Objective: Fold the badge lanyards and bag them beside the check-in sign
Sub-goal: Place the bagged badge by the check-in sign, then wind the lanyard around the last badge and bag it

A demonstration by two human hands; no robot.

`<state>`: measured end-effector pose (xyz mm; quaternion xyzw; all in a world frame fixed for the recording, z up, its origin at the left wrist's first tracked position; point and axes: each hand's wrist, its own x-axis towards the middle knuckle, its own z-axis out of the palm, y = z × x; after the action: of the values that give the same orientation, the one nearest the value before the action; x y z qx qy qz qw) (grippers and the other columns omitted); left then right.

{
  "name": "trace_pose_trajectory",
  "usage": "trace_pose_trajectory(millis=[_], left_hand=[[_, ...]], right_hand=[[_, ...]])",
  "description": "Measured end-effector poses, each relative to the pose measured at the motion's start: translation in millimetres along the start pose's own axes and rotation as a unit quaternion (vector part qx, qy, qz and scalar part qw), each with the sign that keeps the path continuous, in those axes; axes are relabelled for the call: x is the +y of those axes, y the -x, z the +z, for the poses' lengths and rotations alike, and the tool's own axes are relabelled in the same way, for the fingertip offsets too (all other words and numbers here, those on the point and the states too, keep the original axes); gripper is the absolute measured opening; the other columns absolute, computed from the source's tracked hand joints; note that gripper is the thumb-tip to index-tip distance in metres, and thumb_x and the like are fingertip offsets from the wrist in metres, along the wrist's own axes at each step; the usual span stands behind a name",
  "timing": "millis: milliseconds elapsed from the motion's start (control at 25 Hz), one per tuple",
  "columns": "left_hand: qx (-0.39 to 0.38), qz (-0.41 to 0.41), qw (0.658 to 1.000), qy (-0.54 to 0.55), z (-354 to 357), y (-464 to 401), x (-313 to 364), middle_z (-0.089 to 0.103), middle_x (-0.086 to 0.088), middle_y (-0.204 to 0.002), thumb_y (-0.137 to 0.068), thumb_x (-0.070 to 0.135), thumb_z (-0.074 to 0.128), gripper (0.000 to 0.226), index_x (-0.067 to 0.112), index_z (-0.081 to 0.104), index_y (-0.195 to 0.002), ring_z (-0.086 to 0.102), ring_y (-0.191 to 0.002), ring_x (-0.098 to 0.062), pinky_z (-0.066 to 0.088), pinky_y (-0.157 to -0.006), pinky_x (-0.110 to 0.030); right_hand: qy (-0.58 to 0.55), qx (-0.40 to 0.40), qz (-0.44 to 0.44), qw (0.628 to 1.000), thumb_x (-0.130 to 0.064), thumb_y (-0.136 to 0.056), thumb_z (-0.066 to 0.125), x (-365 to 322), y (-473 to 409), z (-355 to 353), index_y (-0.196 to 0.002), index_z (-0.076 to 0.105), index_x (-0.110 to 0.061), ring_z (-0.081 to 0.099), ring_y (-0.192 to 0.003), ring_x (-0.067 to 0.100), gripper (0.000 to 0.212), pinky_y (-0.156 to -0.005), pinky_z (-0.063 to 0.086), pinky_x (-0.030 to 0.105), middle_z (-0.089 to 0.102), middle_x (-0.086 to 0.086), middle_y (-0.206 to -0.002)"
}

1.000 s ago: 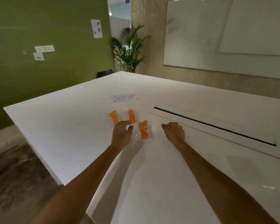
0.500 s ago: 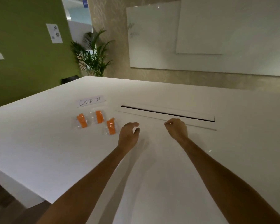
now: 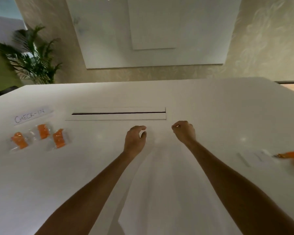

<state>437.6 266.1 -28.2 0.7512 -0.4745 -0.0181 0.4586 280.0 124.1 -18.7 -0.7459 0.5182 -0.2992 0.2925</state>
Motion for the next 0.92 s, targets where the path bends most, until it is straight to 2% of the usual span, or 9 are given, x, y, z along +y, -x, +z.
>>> trace_pose_trajectory(millis=[200, 400, 640, 800, 920], left_hand=[[-0.054, 0.047, 0.997, 0.016, 73, 10, 63, 0.068, -0.003, -0.114, -0.087, 0.01, 0.058, 0.023, 0.011, 0.068, -0.108, 0.058, -0.111, -0.017, 0.043, -0.1, -0.031], [-0.108, 0.08, 0.99, 0.043, 142, 27, 122, 0.069, -0.002, -0.111, -0.086, 0.013, 0.061, 0.022, 0.013, 0.069, -0.106, 0.06, -0.109, -0.016, 0.04, -0.096, -0.022], [-0.159, 0.098, 0.98, 0.068, 212, 55, 182, 0.068, -0.002, -0.115, -0.085, 0.022, 0.064, 0.026, 0.013, 0.068, -0.109, 0.059, -0.111, -0.016, 0.042, -0.096, -0.024], [-0.252, 0.114, 0.961, 0.024, 251, 76, 206, 0.059, -0.001, -0.128, -0.079, 0.047, 0.068, 0.055, 0.015, 0.059, -0.122, 0.051, -0.121, -0.016, 0.039, -0.104, -0.03], [-0.287, 0.174, 0.939, -0.078, 272, 81, 213, 0.052, 0.0, -0.135, -0.071, 0.065, 0.065, 0.079, 0.014, 0.05, -0.129, 0.042, -0.127, -0.016, 0.029, -0.109, -0.034]], right_hand=[[-0.007, 0.039, 0.054, 0.998, -0.027, -0.084, 0.056, 70, 8, -77, -0.091, 0.074, -0.02, 0.065, -0.092, 0.028, 0.02, -0.076, 0.05, 0.028, 0.074, 0.004, -0.096], [-0.005, 0.075, 0.077, 0.994, -0.021, -0.083, 0.052, 128, 20, -147, -0.09, 0.075, -0.02, 0.065, -0.091, 0.027, 0.023, -0.078, 0.053, 0.033, 0.074, 0.004, -0.094], [0.017, 0.111, 0.084, 0.99, -0.017, -0.081, 0.048, 187, 29, -208, -0.087, 0.074, -0.017, 0.065, -0.088, 0.032, 0.026, -0.078, 0.054, 0.041, 0.074, 0.007, -0.09], [0.018, 0.129, 0.064, 0.989, -0.018, -0.084, 0.051, 220, 28, -228, -0.086, 0.074, -0.018, 0.066, -0.086, 0.025, 0.023, -0.076, 0.053, 0.036, 0.075, 0.004, -0.085], [0.028, 0.117, 0.051, 0.991, -0.016, -0.084, 0.052, 240, 25, -231, -0.086, 0.073, -0.019, 0.066, -0.083, 0.024, 0.021, -0.072, 0.052, 0.034, 0.075, 0.003, -0.086]])
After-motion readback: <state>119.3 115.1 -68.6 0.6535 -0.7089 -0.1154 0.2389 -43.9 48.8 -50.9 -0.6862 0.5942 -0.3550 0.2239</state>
